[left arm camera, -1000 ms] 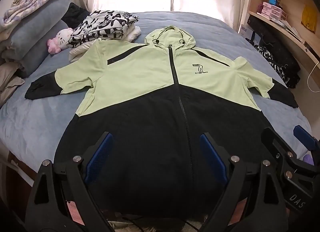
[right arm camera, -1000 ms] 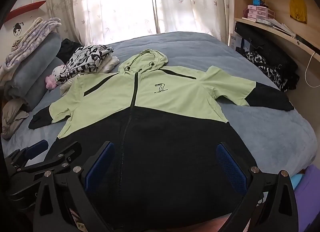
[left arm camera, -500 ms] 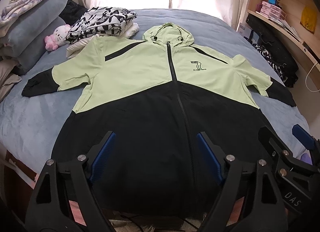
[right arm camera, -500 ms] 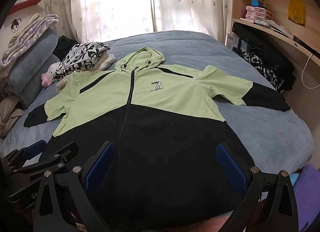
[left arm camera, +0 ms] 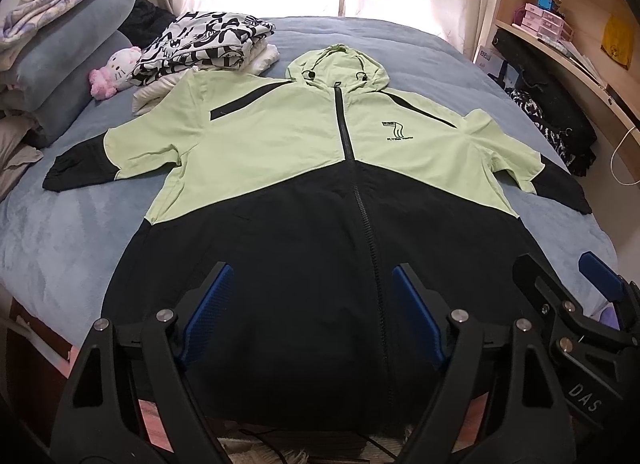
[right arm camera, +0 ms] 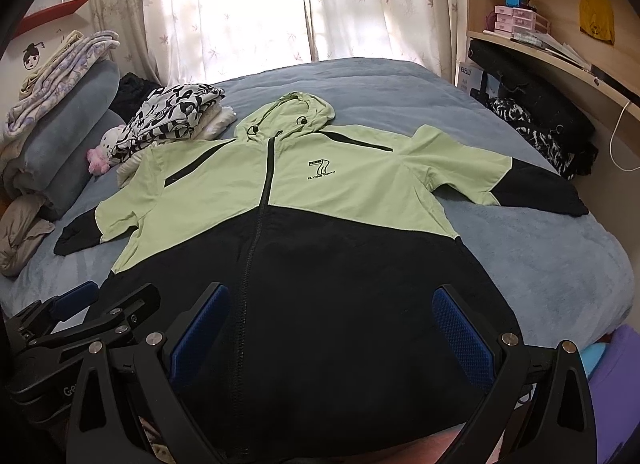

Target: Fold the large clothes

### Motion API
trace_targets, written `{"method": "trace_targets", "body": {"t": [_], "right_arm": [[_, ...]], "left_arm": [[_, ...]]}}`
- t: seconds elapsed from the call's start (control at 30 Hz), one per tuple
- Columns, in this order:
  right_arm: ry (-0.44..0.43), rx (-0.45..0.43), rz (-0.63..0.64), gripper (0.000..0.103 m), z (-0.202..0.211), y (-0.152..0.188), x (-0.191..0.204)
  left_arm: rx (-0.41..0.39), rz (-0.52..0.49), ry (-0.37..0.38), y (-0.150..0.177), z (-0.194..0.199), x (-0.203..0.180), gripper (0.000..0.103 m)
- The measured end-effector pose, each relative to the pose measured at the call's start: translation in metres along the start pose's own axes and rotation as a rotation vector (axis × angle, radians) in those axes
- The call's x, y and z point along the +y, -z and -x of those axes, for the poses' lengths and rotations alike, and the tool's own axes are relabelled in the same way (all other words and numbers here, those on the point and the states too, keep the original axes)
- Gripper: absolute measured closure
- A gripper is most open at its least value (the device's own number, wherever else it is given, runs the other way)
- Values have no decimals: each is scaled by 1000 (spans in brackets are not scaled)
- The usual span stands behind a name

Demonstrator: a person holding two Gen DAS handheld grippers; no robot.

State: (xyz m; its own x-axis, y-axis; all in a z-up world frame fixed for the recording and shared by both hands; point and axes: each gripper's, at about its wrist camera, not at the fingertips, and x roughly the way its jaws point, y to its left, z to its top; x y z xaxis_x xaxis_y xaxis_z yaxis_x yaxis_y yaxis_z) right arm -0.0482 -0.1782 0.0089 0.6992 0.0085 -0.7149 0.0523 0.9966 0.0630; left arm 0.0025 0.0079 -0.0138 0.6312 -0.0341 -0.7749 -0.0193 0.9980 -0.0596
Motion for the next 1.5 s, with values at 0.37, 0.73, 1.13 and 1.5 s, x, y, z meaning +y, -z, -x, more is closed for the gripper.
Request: {"method": "trace_targets", "body": {"t": [0.37, 0.73, 1.13, 1.5], "right_arm": [[-8, 10, -4, 0, -3, 2, 0], [-18, 41, -25, 0, -15, 2, 0], [-15, 46, -24, 0, -26, 1, -4], [-16, 45, -13, 0, -32, -6, -7]], "left_arm": [[6, 1, -7, 0, -1, 0, 24], [27, -5, -23, -1, -10, 1, 24], [35, -4, -25, -2, -11, 0, 24], [30, -20, -49, -8, -15, -3, 24]]}}
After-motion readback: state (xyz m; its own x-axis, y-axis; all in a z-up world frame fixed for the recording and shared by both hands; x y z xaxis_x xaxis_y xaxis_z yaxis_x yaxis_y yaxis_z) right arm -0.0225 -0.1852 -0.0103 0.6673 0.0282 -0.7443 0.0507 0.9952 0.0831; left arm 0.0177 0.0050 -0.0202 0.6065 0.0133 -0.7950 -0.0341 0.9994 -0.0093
